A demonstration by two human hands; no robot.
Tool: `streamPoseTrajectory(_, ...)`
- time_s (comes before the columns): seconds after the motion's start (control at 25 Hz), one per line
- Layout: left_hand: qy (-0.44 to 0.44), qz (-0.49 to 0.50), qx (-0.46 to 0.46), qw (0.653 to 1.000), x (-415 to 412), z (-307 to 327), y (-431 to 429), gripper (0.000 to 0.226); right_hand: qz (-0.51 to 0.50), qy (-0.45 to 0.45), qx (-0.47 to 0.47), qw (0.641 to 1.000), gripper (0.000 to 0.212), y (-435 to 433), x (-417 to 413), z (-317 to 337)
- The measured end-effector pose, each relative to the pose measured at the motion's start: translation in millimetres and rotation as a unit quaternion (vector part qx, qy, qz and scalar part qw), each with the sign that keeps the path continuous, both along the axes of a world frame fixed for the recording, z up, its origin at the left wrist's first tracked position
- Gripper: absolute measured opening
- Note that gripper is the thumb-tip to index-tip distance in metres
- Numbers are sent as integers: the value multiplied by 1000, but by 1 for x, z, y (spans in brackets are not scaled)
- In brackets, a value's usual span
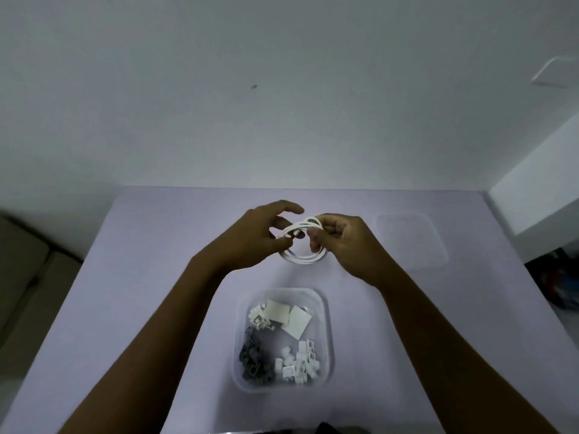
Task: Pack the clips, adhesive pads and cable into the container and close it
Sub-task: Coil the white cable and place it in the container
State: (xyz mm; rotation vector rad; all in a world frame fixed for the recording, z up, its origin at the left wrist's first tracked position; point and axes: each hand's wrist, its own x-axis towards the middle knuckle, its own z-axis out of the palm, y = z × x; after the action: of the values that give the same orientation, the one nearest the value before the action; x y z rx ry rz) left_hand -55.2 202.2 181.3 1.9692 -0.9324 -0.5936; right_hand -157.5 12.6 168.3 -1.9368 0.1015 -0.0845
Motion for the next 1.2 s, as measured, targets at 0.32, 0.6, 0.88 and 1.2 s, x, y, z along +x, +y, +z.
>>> streamPoseTrajectory(0.32,87,52,-40,994,-27,-80,7,36,7,74,-49,996,28,5,-12,-79)
streamPoseTrajectory(0.6,-49,148,46,987,-62,-167,28,24,62,214,-10,975,34,33,-24,-151)
streamPoseTrajectory(0.88,-94,168,207,959,-75,-225,44,19,80,256,-53,962,12,62,-30,-226)
streamPoseTrajectory(1.2,-118,136,324,929,-77,-258,36,14,44,214,-128,967,8,75,-33,-271)
